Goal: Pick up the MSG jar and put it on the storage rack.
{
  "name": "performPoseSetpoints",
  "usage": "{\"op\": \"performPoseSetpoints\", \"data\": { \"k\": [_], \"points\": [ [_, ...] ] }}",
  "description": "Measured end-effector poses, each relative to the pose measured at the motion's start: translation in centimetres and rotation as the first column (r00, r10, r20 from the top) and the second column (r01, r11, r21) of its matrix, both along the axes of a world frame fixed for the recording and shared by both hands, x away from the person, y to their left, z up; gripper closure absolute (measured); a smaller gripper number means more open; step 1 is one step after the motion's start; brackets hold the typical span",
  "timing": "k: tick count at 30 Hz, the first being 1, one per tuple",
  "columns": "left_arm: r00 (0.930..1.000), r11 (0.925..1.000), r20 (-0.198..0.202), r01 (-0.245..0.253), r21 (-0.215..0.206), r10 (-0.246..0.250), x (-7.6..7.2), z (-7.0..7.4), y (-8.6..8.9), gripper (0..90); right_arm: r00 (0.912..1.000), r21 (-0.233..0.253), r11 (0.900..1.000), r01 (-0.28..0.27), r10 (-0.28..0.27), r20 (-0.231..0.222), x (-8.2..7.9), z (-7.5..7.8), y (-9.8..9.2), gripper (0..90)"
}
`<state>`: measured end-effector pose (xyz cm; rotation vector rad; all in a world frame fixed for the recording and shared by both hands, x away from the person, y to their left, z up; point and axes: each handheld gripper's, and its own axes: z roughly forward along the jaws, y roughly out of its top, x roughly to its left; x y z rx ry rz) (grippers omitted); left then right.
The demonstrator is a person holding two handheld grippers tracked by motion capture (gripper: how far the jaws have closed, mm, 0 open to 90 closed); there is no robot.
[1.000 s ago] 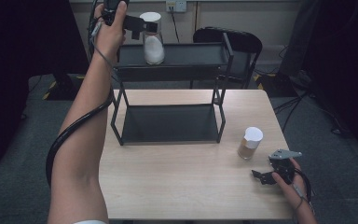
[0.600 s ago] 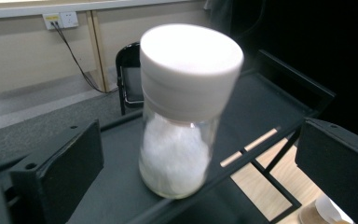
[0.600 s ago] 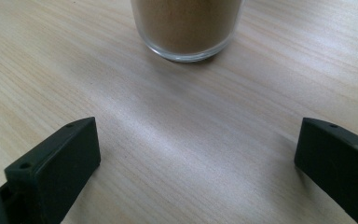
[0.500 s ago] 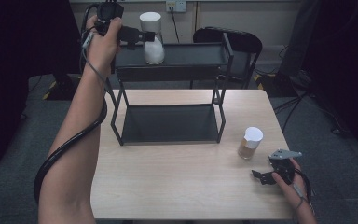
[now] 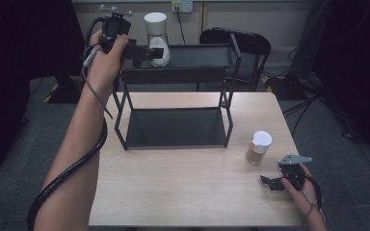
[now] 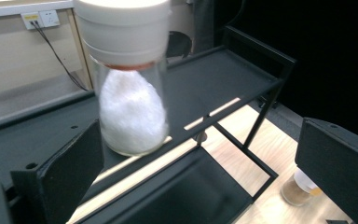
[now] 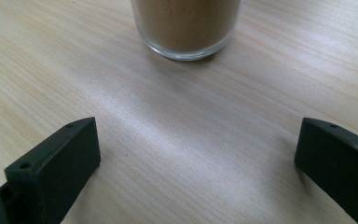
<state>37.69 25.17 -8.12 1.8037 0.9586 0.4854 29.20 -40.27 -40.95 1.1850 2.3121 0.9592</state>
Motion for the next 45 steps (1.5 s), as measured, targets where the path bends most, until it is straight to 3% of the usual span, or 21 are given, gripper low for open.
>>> {"op": "performPoseSetpoints", "data": {
  "k": [12,28,35,40,45],
  "points": [
    [0.9999,0.9989,0.005,0.013,-0.046,-0.012,-2.2,-3.3,0.2,1.2,1.0,0.0,1.0,-0.002,0.002,0.002,-0.3,0.0,0.0,0.0],
    [0.9991,0.9976,0.001,0.043,-0.054,-0.043,-2.9,-8.5,-0.2,1.2,1.0,0.001,1.0,-0.002,0.002,0.002,-0.3,0.0,0.0,0.0],
    [0.9982,0.9968,-0.01,0.058,-0.055,-0.059,-2.8,-10.6,-0.7,1.2,1.0,0.001,1.0,-0.002,0.002,0.002,-0.3,0.0,0.0,0.0],
    [0.9969,0.9952,0.005,0.078,-0.058,-0.078,-2.7,-12.6,-0.8,1.2,1.0,0.001,1.0,-0.002,0.002,0.002,-0.3,0.0,0.0,0.0],
    [0.9966,0.9945,-0.011,0.081,-0.067,-0.082,-2.6,-14.5,-0.9,1.3,1.0,0.0,1.0,-0.003,0.003,0.002,-0.3,0.0,0.0,0.0]
  ]
}}
